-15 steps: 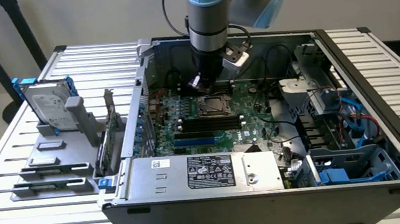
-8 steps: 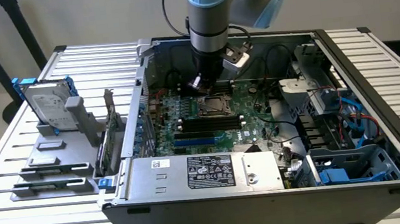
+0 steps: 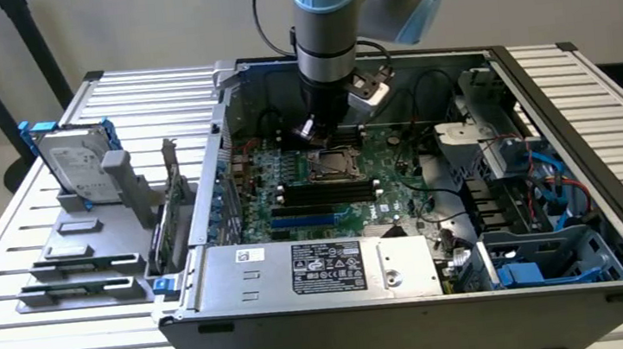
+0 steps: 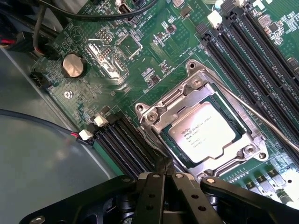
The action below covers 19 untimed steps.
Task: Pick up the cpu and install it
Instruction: 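Install the first cpu locking lever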
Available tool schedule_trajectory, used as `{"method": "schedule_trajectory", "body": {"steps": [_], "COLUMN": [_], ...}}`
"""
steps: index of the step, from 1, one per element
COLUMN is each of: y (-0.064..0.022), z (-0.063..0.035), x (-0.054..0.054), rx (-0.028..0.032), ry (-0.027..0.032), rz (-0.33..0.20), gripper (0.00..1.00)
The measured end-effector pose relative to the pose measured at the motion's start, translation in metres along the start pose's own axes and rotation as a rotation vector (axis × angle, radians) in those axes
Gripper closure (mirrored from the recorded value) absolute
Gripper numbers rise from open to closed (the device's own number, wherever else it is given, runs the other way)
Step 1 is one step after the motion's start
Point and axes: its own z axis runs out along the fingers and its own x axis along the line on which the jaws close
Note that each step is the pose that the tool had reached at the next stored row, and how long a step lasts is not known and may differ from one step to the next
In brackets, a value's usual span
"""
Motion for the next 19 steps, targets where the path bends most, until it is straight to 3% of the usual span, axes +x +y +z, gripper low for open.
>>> {"method": "schedule_trajectory", "body": {"steps": [19], "y": [-0.0028], "z": [-0.0011], "x": [-0.0022], "rx": [-0.0006], "ry": [-0.0009], "rz": [0.0], "gripper": [0.89]}}
